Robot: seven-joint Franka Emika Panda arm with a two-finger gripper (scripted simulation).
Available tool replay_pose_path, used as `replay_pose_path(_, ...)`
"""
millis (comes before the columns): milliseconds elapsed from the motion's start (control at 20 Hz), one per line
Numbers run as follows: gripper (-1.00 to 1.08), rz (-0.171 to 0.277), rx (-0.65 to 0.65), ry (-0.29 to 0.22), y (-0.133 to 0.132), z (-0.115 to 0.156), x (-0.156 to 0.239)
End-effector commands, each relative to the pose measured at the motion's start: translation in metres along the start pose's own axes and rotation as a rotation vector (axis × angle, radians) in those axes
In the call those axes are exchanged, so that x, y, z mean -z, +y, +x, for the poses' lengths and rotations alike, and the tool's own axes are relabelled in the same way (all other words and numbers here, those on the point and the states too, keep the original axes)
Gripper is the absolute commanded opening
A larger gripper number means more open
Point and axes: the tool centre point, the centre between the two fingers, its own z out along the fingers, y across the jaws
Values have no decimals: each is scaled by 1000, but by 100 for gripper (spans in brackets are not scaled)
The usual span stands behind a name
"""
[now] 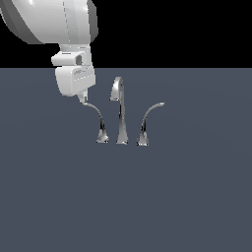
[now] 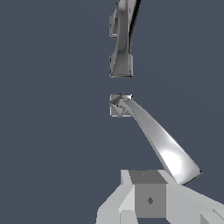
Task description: Turn on the faucet by rotating a designated handle.
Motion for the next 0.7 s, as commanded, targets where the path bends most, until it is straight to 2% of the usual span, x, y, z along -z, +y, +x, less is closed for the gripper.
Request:
replay_pose_path(0, -100, -20, -4, 10, 13, 8, -6)
replay_pose_path(400, -100, -31, -2, 13, 38, 14, -9)
replay_pose_path(450, -100, -31, -2, 13, 38, 14, -9)
replay_pose_path(500, -100, -2, -7, 4, 25, 14, 1)
replay_pose_path(650, -100, -7, -6, 6, 31, 23, -1)
